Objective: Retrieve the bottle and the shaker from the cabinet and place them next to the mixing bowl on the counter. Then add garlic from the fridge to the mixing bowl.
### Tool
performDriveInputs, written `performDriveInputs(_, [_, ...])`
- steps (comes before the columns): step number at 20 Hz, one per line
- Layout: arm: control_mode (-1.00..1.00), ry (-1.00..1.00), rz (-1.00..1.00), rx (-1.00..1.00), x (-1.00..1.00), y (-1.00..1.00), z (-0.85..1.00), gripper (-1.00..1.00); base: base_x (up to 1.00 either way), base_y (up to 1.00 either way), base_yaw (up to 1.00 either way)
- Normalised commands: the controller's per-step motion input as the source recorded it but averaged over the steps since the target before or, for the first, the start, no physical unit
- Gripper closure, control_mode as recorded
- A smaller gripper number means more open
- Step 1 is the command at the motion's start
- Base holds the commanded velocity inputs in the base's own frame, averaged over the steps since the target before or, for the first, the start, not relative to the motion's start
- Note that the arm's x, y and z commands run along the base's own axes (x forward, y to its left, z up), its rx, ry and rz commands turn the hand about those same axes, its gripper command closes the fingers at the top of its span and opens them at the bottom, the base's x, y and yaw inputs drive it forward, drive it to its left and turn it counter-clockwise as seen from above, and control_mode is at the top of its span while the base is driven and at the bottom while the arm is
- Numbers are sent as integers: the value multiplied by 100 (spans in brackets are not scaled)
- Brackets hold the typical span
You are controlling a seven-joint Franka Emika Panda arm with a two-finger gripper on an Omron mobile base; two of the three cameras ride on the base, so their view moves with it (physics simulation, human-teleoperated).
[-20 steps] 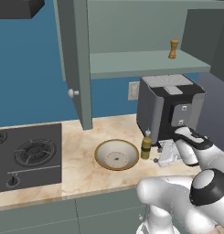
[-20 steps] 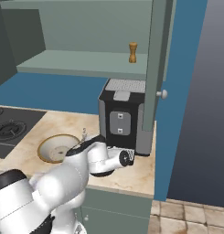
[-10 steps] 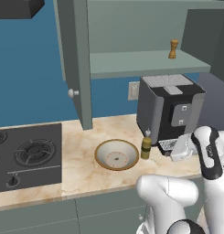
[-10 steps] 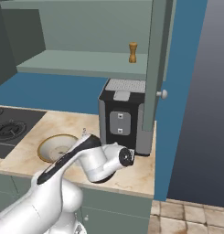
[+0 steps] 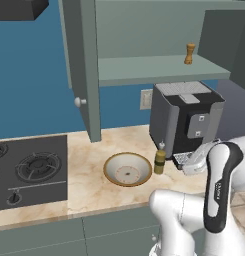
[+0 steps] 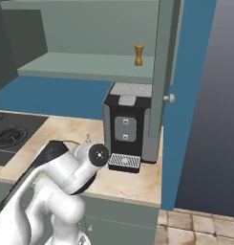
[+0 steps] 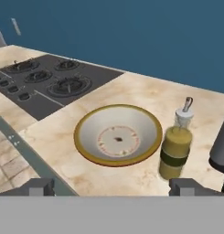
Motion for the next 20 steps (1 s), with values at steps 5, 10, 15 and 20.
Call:
performDriveInputs(5, [-100,1,-10,-10,-37,3,98,-100,0,0,0])
performDriveInputs(10, [-100,-3,-20,0,-24,0,99,-100,0,0,0])
performDriveInputs(15, [-100,-4,-32,-1,0,11,86,-100,0,0,0])
performDriveInputs(20, [-100,-5,-32,0,-3,10,90,-100,0,0,0])
